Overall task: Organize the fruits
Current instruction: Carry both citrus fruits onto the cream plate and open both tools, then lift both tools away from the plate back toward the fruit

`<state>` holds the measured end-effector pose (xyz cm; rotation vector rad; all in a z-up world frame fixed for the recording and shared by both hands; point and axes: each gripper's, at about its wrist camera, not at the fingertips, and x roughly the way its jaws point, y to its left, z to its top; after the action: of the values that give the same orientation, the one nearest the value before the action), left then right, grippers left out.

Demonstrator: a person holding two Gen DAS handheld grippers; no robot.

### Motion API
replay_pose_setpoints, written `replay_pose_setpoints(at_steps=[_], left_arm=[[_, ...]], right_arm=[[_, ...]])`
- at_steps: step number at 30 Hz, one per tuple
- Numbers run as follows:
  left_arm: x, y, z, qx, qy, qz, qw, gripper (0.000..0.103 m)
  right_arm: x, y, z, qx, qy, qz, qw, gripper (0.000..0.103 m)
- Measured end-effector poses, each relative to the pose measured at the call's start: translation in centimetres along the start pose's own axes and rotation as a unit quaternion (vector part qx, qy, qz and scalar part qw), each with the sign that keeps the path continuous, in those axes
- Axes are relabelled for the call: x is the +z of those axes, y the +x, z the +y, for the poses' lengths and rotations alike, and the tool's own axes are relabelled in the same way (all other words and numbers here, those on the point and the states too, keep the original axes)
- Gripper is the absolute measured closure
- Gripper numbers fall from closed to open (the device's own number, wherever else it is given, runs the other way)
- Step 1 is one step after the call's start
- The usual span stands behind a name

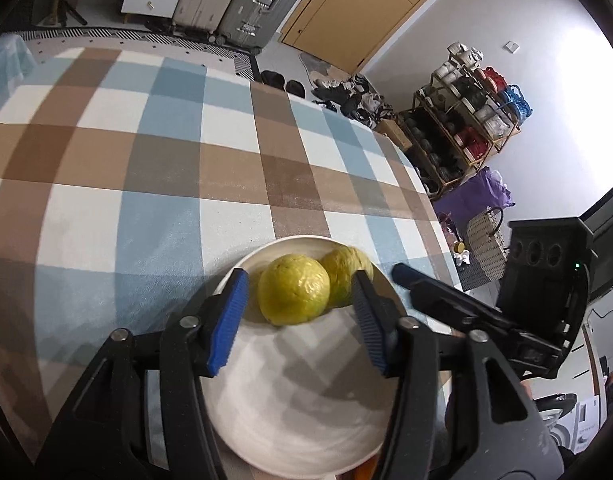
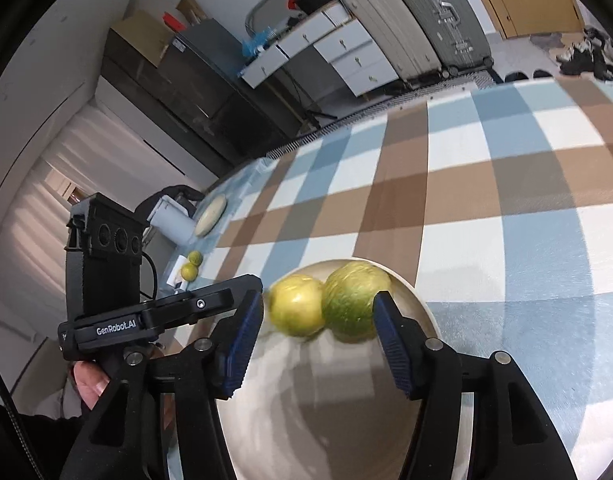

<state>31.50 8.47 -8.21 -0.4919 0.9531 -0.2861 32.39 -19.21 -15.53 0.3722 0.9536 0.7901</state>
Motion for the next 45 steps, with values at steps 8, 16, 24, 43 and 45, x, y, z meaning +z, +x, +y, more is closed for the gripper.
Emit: replay_pose_setpoints(at_steps=[8, 16, 24, 43, 45], left_arm=[[-3.0, -6.3, -3.8, 0.067, 0.05, -0.06, 0.9948, 0.027], [-8.2, -12.4, -7.6, 0.128, 0.096, -0.119, 0.9799, 0.021], [-13.4, -17.3, -10.5, 0.154, 0.12, -0.158, 0.9679, 0.007], [-26.2, -20.2, -11.3, 0.149, 0.127, -0.173, 0.9652, 0.001], [-27.4, -19.6, -10.7, 0.145, 0.122, -0.163, 0.9683, 0.001]], right_arm=[[-1.6, -6.3, 3.5, 0.002, -0.028, -0.068, 0.997, 0.011], [-5.6, -12.4, 8.1, -0.013, -0.074, -0.121, 0.99, 0.001], [-9.9, -15.6, 10.2, -0.038, -0.09, -0.157, 0.983, 0.0], [-21.6, -18.8, 12.6, -0.111, -0.131, -0.158, 0.972, 0.0], [-22.9, -18.3, 12.6, -0.12, -0.135, -0.142, 0.973, 0.0]])
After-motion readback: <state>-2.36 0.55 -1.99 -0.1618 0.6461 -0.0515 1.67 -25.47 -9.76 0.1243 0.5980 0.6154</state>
